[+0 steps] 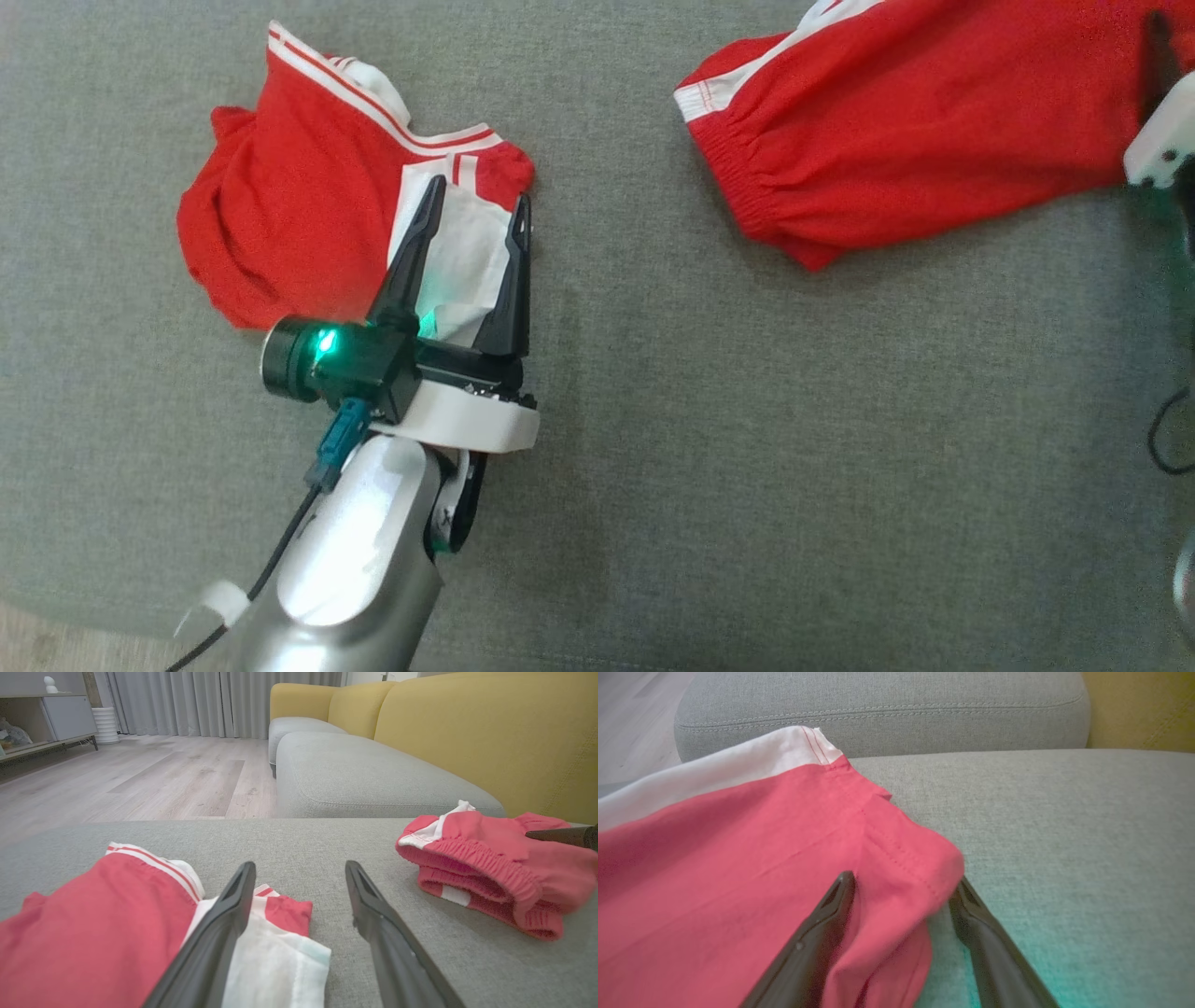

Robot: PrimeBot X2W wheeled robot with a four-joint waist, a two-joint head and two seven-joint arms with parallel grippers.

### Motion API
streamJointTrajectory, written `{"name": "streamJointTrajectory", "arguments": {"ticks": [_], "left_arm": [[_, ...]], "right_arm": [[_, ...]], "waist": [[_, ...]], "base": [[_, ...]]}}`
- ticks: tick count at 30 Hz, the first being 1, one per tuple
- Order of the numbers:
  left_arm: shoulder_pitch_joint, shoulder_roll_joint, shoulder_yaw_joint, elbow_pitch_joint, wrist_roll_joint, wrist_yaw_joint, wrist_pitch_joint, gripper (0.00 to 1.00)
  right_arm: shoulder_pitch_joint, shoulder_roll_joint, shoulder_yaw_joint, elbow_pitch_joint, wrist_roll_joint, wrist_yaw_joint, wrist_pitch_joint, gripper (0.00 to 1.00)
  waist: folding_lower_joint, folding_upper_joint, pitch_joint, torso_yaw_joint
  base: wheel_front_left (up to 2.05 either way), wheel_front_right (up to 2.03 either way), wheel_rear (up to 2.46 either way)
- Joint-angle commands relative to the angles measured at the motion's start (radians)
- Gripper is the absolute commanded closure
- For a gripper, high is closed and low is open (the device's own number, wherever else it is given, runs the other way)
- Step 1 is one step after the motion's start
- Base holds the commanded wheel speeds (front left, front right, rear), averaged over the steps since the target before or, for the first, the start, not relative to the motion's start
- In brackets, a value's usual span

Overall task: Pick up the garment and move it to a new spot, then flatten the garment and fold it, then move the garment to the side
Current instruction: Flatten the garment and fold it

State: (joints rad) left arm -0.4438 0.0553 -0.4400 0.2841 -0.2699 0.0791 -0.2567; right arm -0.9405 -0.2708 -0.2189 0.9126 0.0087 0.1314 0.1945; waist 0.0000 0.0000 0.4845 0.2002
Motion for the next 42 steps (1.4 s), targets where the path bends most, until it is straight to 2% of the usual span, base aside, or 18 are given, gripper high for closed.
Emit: {"name": "streamJointTrajectory", "arguments": {"ticks": [1, 7, 8, 9, 10, 19, 30, 36, 42], "left_arm": [[-0.017, 0.009, 0.039, -0.028, 0.010, 0.000, -0.005, 0.00], [-0.025, 0.001, 0.046, -0.040, 0.018, -0.003, -0.005, 0.00], [-0.025, 0.000, 0.048, -0.042, 0.020, -0.004, -0.005, 0.00], [-0.025, 0.000, 0.050, -0.043, 0.021, -0.004, -0.005, 0.00], [-0.025, -0.001, 0.053, -0.044, 0.023, -0.004, -0.005, 0.00], [-0.008, -0.003, 0.080, -0.044, 0.040, -0.011, -0.005, 0.00], [0.027, -0.004, 0.107, -0.036, 0.060, -0.028, -0.005, 0.00], [0.049, -0.002, 0.118, -0.038, 0.069, -0.036, -0.005, 0.00], [0.063, -0.001, 0.129, -0.031, 0.077, -0.043, -0.005, 0.00]], "right_arm": [[-0.021, -0.003, 0.025, -0.006, 0.003, -0.001, 0.012, 0.00], [-0.055, -0.016, 0.099, 0.079, 0.039, -0.001, 0.040, 0.00], [-0.059, -0.018, 0.116, 0.086, 0.050, -0.001, 0.038, 0.27], [-0.064, -0.022, 0.131, 0.089, 0.062, -0.001, 0.031, 0.90], [-0.068, -0.028, 0.146, 0.089, 0.074, -0.001, 0.020, 1.00], [-0.038, -0.106, 0.215, 0.063, 0.169, -0.001, -0.130, 1.00], [0.124, -0.202, 0.142, 0.055, 0.261, -0.001, -0.228, 1.00], [0.152, -0.211, 0.104, 0.074, 0.245, -0.001, -0.261, 1.00], [0.140, -0.176, 0.109, 0.071, 0.229, -0.001, -0.302, 1.00]], "waist": [[0.0000, 0.0000, 0.003, 0.002], [0.0000, 0.0000, 0.012, 0.006], [0.0000, 0.0000, 0.013, 0.005], [0.0000, 0.0000, 0.013, 0.004], [0.0000, 0.0000, 0.013, 0.002], [0.0000, 0.0000, -0.027, -0.046], [0.0000, 0.0000, -0.097, -0.101], [0.0000, 0.0000, -0.105, -0.101], [0.0000, 0.0000, -0.121, -0.096]], "base": [[0.00, 0.00, 0.00], [0.00, 0.00, 0.00], [0.00, 0.00, 0.00], [0.00, 0.00, 0.00], [0.00, 0.00, 0.00], [0.00, 0.00, 0.00], [0.00, 0.00, 0.00], [0.00, 0.00, 0.00], [0.00, 0.00, 0.00]]}}
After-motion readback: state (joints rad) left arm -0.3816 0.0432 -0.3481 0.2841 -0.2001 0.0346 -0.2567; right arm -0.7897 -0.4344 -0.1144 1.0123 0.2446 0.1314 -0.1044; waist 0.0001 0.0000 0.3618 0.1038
